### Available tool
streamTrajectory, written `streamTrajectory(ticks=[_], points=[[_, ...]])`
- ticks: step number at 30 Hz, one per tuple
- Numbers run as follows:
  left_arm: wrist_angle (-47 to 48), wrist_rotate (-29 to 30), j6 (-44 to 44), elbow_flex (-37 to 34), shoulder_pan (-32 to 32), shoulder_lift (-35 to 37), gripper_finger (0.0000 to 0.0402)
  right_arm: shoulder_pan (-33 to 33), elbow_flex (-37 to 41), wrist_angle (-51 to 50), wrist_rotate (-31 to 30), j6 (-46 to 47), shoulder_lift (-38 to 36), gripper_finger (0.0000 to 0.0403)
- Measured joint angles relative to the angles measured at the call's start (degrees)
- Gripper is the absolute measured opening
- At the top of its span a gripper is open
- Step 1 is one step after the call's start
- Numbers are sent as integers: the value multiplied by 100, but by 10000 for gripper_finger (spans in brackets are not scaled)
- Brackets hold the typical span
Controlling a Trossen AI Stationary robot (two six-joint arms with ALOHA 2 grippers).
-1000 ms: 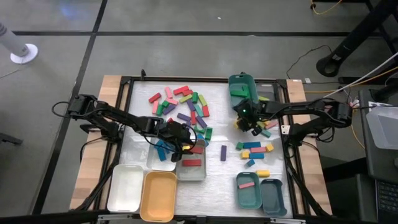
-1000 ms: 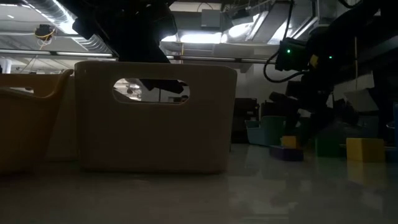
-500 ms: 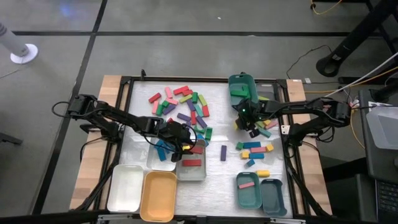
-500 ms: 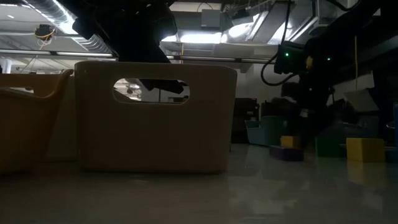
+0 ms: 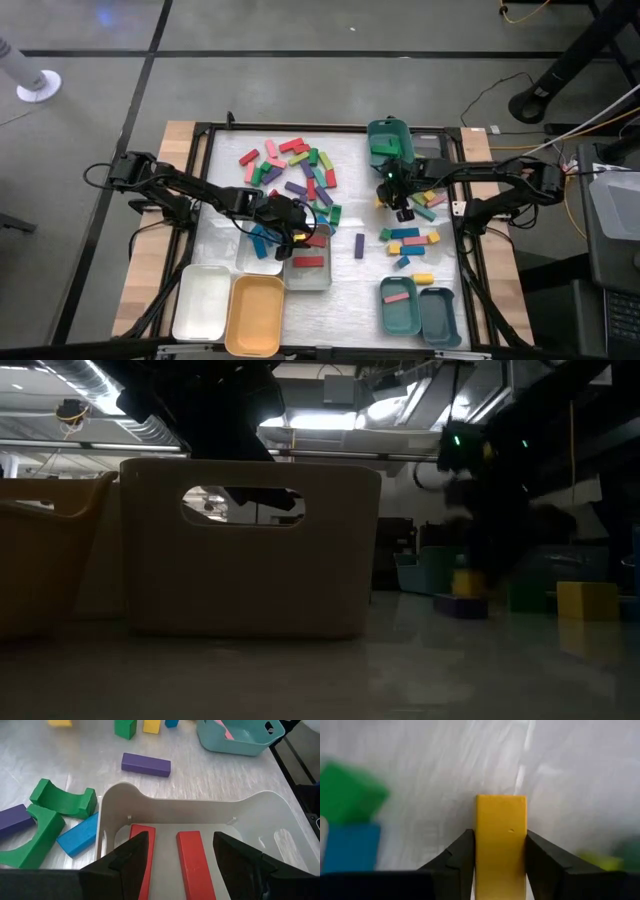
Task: Sort blocks
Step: Put the yellow block into the dark blue bin
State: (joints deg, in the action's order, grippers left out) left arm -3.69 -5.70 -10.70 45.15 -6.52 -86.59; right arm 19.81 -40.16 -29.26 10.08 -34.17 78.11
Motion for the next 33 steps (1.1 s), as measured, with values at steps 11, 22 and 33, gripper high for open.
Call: streamTrajectory(ticks=[11,22,33], points=[[-157,775,13,0,0,0,211,-527,-1704,-2288,573,1326,-469,140],[-1256,897,437,0,185,0,211,-2988,-1888,-2655,557,4307,-1174,141],[-1262,905,634,0,293,0,211,-6399,-1888,-2793,-891,9129,-943,142]])
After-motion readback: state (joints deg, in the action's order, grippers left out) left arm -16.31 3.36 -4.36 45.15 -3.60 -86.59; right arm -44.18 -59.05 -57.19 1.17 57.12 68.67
